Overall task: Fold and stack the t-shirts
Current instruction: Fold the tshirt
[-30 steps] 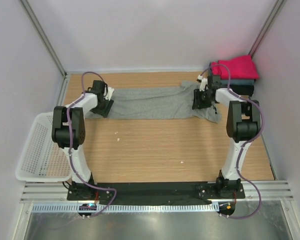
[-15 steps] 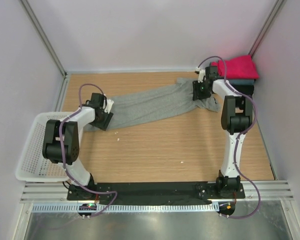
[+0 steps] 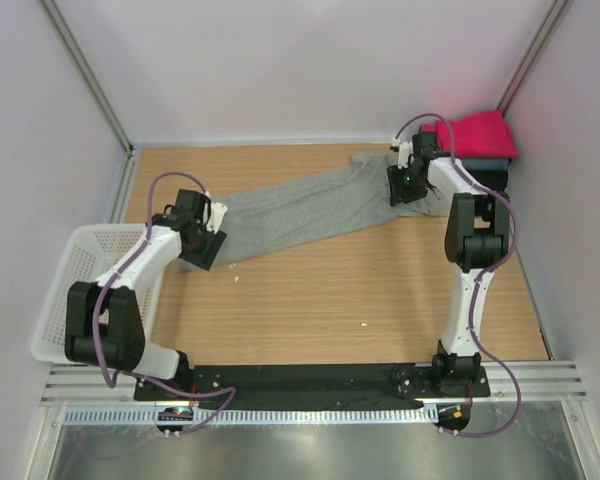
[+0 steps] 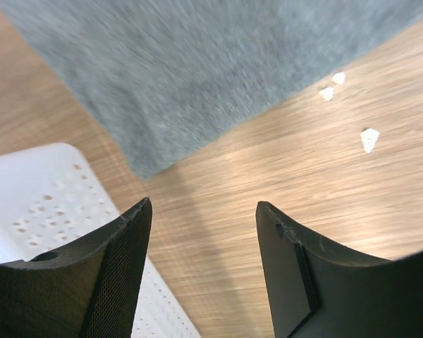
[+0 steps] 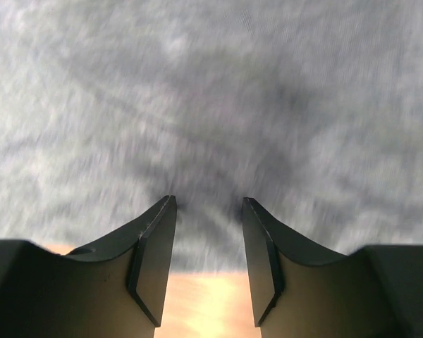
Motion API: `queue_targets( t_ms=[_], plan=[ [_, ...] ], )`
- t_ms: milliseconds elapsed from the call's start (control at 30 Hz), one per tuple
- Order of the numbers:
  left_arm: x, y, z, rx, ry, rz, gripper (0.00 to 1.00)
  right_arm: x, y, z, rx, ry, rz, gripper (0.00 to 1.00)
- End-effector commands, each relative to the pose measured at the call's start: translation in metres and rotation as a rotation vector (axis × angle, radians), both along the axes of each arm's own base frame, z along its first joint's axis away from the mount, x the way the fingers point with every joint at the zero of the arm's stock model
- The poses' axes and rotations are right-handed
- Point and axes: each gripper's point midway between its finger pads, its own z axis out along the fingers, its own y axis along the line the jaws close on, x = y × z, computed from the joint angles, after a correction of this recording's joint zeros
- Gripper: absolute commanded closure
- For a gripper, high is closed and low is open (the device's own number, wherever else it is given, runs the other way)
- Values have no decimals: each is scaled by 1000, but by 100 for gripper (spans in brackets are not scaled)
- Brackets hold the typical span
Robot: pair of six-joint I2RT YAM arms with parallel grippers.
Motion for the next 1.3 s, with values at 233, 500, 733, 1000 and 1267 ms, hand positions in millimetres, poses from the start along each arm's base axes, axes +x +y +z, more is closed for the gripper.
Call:
queue_targets(
  t_ms=[233, 500, 733, 1000, 1267],
  plan=[
    [58, -7, 46, -2, -219, 11, 37, 16, 0, 79, 35, -192, -59, 51],
    [98, -1, 23, 57, -278, 59, 38, 48, 9, 79, 126, -301, -140, 51],
    [128, 0, 26, 71, -364, 86, 38, 58, 10, 60, 145, -305, -168, 51],
    [147, 11, 0, 164, -321, 83, 38, 61, 8, 20, 129, -219, -184, 51],
    [126, 15, -20, 177, -271, 95, 38, 61, 9, -2, 124, -156, -184, 51]
  ],
)
